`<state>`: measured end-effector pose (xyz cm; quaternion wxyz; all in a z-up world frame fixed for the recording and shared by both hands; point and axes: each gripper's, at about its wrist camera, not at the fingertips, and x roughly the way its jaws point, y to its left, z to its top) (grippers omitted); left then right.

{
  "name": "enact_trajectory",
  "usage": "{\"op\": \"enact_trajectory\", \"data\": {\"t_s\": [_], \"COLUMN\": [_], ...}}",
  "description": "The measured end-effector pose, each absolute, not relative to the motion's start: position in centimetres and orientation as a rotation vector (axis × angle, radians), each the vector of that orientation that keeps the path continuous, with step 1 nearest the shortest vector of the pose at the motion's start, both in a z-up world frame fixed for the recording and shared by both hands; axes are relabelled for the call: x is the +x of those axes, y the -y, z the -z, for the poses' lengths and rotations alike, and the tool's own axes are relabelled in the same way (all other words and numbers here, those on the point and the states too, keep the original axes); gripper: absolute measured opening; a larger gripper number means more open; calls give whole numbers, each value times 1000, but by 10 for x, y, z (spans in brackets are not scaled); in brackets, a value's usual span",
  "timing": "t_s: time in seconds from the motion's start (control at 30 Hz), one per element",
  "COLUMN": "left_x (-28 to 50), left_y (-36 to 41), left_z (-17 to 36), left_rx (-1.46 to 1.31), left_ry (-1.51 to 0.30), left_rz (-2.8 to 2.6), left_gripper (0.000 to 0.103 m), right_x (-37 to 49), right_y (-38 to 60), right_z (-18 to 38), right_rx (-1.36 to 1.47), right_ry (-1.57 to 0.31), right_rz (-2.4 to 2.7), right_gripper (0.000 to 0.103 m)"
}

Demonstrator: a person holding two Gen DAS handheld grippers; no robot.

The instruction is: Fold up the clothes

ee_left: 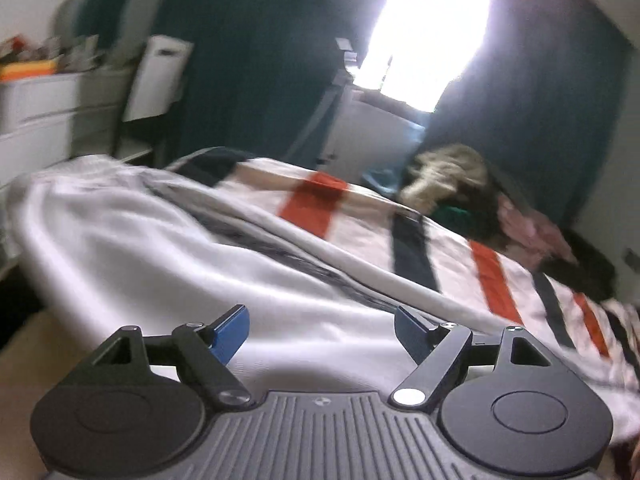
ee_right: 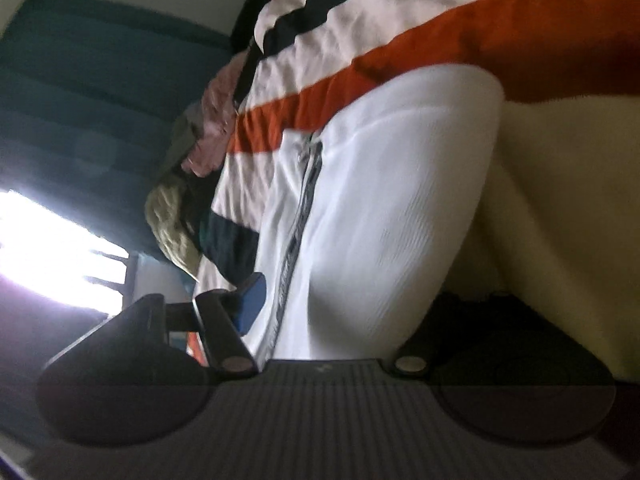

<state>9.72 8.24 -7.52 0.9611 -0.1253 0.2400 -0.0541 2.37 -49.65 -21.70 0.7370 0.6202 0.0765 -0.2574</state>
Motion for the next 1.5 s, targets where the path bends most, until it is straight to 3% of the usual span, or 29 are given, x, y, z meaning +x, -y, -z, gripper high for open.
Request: {"op": "enact_trajectory", "data": {"t_s": [0.13, 0.47, 0.57, 0.63, 0.67, 0.77, 0.97, 1.23, 1.5], "left_x": [104, 126, 128, 127, 126, 127, 128, 125, 123], "left_y": [-47, -21, -23, -23, -23, -24, -29, -32, -63], "left_z": [101, 145, 145, 142, 141, 136, 127, 114, 89], "left_rx": [-120, 27, 31, 31, 29, 20, 7, 24, -125], "left_ry": [-461, -680, -682, -684, -685, -691, -696, -651, -629], "left_rz": [200, 179, 179, 179, 179, 177, 158, 128, 69], "left_gripper": [81, 81, 82, 82, 82, 83, 85, 85, 86], "right_x": [26, 18, 18, 20, 22, 28, 42, 64, 108], "right_y": [504, 513, 513, 513, 510, 503, 458, 330, 183], "right_z": [213, 208, 205, 199, 194, 180, 121, 41, 71], "right_rx": [1266, 1208, 1202, 1155, 1113, 980, 677, 284, 43], "right_ry": [-124, -34, -35, -89, -116, -192, -165, 12, -98], "right_rz": [541, 577, 583, 631, 644, 676, 662, 458, 156], "right_gripper": [69, 68, 50, 15, 14, 13, 13, 13, 13]}}
